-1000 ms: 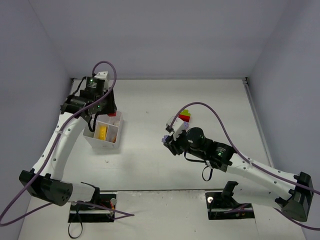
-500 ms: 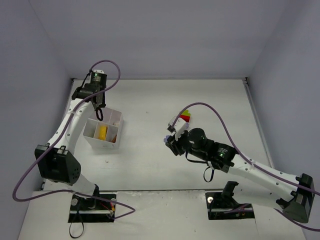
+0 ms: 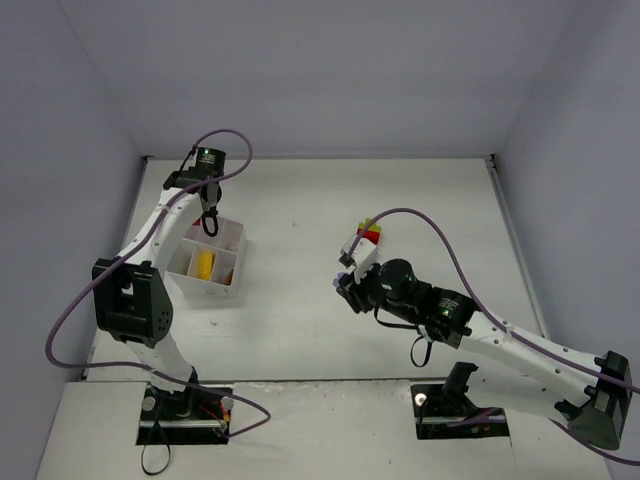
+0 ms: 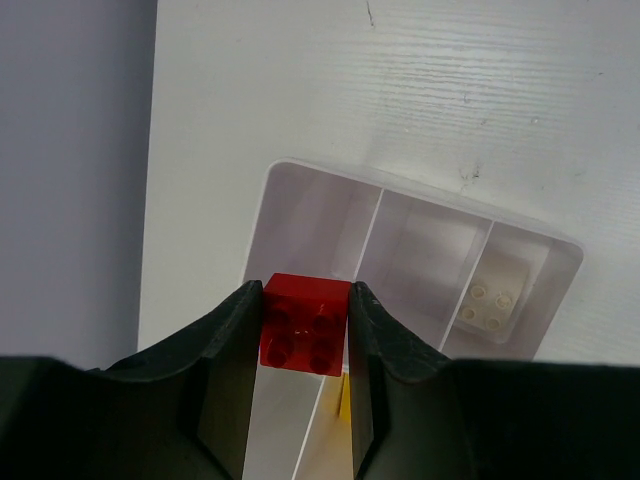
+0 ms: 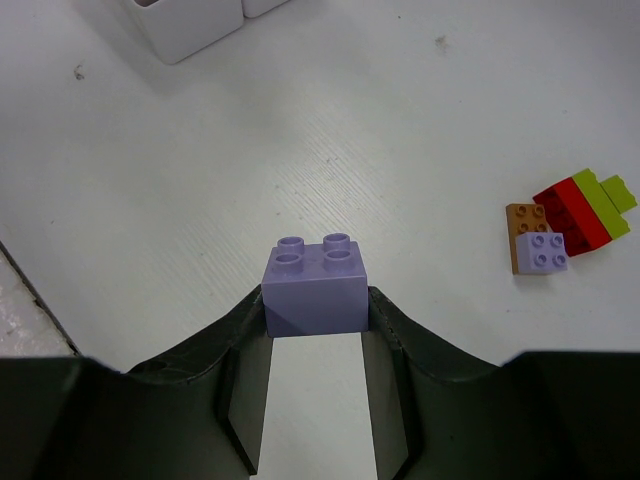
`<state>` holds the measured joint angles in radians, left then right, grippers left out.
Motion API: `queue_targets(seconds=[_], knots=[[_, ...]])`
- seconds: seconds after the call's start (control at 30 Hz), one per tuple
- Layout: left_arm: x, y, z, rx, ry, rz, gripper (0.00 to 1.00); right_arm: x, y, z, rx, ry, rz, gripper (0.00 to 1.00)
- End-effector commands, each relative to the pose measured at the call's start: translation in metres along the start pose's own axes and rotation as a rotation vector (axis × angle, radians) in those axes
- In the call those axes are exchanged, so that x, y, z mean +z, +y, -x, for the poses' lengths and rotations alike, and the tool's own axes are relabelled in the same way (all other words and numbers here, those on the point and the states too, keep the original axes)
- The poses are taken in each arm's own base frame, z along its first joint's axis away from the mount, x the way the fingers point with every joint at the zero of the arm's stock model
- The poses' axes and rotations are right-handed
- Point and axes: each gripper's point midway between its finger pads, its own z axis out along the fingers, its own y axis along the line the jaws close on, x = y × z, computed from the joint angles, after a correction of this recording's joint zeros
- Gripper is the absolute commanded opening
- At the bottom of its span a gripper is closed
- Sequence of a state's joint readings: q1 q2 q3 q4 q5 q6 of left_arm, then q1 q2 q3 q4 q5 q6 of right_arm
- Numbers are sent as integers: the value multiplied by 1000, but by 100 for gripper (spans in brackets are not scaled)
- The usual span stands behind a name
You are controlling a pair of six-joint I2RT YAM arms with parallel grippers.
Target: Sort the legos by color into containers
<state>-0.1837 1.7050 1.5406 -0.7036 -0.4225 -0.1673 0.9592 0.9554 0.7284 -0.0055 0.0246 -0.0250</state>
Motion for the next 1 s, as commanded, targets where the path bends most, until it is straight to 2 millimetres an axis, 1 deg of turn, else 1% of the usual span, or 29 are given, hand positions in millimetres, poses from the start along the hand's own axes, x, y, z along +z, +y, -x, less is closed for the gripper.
queue_targets(seconds=[0.0,0.07,0.13,0.17,0.23,0.33,0.37,0.47,0.5,0.67,0.73,0.8,0.83,0.87,0.9,0.93,0.97], knots=[[-6,16,22,-37,-70,44,18,-1,-9,16,13,-61,-36,1],[-3,16,20,-33,-62,52,22,-1,-10,14,15,-56,-37,1],[0,17,18,-31,-53,56,24,-1,-10,14,16,-55,-38,1],[2,17,16,-28,-46,59,28,-1,-11,13,16,-55,-40,1],[3,17,16,-29,-43,63,32,-1,-12,13,16,-53,-41,1],[6,17,14,-25,-37,67,34,-1,-13,11,16,-48,-44,1],[6,17,14,-22,-34,68,36,-1,-13,11,15,-48,-42,1],[6,16,14,-22,-32,65,37,0,-14,10,16,-46,-43,1],[5,17,16,-25,-35,63,41,-1,-14,11,17,-48,-43,1],[-3,20,20,-37,-40,56,42,-1,-13,10,14,-48,-39,1],[-15,18,23,-59,-46,25,42,-2,-14,13,7,-58,-37,2],[-34,6,27,-103,-59,-80,43,-4,-14,19,-3,-75,-33,2],[-46,-3,31,-113,-75,-129,45,-4,-13,22,-9,-84,-28,2],[-65,-16,35,-147,-94,-233,47,-4,-13,24,-29,-87,-26,2],[-77,-25,35,-160,-99,-291,49,-4,-13,25,-39,-92,-23,2],[-113,-45,39,-181,-138,-429,56,-3,-15,32,-60,-106,-26,2],[-118,-54,38,-192,-126,-482,57,-3,-14,32,-61,-107,-25,2]])
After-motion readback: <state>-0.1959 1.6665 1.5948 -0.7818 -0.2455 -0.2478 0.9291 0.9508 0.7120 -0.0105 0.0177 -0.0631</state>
